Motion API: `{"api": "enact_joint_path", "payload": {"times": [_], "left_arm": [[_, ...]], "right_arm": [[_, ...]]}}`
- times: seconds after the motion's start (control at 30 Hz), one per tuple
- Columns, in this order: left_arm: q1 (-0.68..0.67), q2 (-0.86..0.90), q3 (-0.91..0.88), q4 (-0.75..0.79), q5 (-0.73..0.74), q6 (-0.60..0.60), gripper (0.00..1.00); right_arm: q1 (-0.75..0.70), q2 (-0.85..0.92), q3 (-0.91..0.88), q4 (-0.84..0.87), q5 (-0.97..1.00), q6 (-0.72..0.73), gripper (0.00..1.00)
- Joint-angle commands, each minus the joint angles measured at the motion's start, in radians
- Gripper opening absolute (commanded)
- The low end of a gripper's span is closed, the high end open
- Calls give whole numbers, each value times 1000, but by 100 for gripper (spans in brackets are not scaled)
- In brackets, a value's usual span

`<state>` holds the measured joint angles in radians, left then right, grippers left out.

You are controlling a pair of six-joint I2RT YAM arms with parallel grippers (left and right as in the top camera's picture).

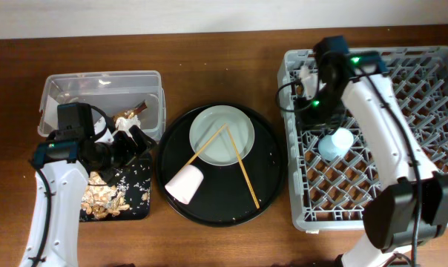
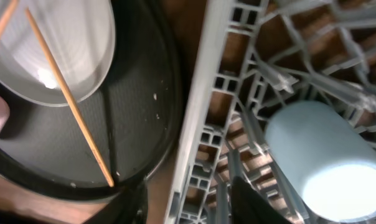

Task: Sort waste into correct bins and load items into the dishwasher rack
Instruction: 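Move the right gripper from the rack to the pink cup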

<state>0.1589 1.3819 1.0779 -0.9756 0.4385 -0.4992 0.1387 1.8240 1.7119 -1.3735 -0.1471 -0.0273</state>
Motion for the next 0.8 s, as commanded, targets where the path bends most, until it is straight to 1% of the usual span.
{"api": "enact_joint_path", "payload": {"times": [0.0, 0.07, 0.17, 0.23, 0.3, 0.4, 0.6, 0.67, 0.7, 0.77], "left_arm": [[5, -19, 16, 1, 10, -9, 99], [5, -19, 16, 2, 10, -9, 99], [5, -19, 16, 2, 10, -9, 99], [5, -19, 16, 1, 10, -9, 99], [5, -19, 16, 2, 10, -9, 99], [5, -19, 16, 2, 10, -9, 99], [5, -19, 16, 1, 10, -8, 99], [5, -19, 16, 1, 10, -9, 99], [5, -19, 16, 1, 10, -9, 99], [5, -19, 16, 2, 10, -9, 100]], "right_arm": [[52, -17, -103, 94, 2, 10, 45], [54, -17, -156, 148, 2, 11, 46], [53, -17, -262, 263, 2, 10, 44], [53, -17, -305, 300, 1, 11, 35], [53, -17, -319, 290, 2, 10, 24], [51, -24, -319, 268, 2, 10, 15], [50, -34, -319, 231, 62, 10, 15], [50, -36, -318, 230, 62, 10, 23], [50, -36, -311, 229, 62, 10, 24], [50, -36, -273, 217, 62, 10, 29]]}}
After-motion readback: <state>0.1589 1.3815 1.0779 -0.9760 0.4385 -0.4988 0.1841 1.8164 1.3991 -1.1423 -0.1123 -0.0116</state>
